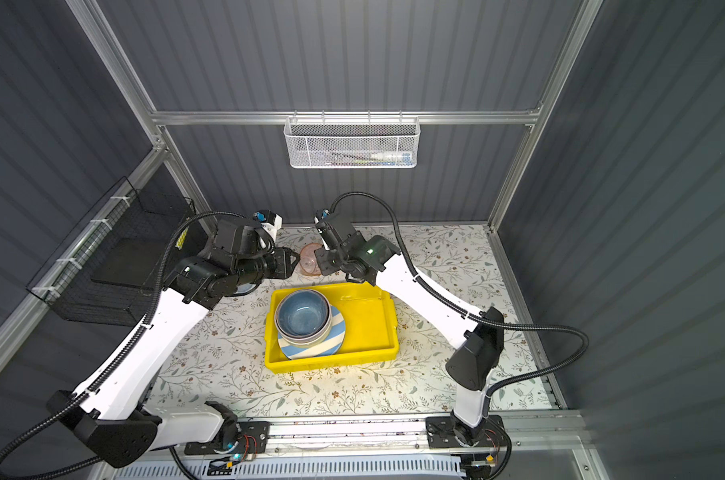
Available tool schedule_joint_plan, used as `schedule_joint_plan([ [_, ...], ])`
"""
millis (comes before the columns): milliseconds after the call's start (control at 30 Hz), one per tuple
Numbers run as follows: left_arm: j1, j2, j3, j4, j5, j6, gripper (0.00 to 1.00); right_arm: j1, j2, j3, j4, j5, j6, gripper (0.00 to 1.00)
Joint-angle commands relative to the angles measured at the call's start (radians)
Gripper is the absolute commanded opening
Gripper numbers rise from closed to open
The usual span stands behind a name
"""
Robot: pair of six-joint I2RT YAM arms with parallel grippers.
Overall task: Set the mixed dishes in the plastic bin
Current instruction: 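Close the right gripper on the pink cup while the left gripper releases and withdraws, then lower the pink cup upright into the bin beside the bowls and open the right gripper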
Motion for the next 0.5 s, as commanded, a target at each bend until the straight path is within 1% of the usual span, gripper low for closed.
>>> schedule_joint_plan([
  [0, -0.003, -0.057, -0.001, -0.033, -0.077, 0.006, 0.5, -0.024, -0.057, -0.033, 0.013, 0.035, -0.011, 0.0],
  [100, -0.001, -0.079, -0.016, -0.06, -0.169, 0.002, 0.61, -0.044, -0.107, -0.095, 0.0, 0.056, -0.021, 0.0],
  [167, -0.001, -0.089, -0.031, -0.083, -0.241, 0.0, 0.66, -0.058, -0.147, -0.148, -0.006, 0.063, -0.022, 0.0],
  [267, 0.003, -0.094, -0.048, -0.109, -0.311, 0.003, 0.72, -0.079, -0.198, -0.221, -0.021, 0.07, -0.018, 0.0],
  [367, 0.029, -0.087, -0.065, -0.129, -0.324, 0.01, 0.73, -0.1, -0.237, -0.284, -0.036, 0.066, -0.007, 0.0],
  [467, 0.069, -0.077, -0.083, -0.141, -0.304, 0.011, 0.73, -0.114, -0.259, -0.333, -0.047, 0.05, 0.0, 0.0],
])
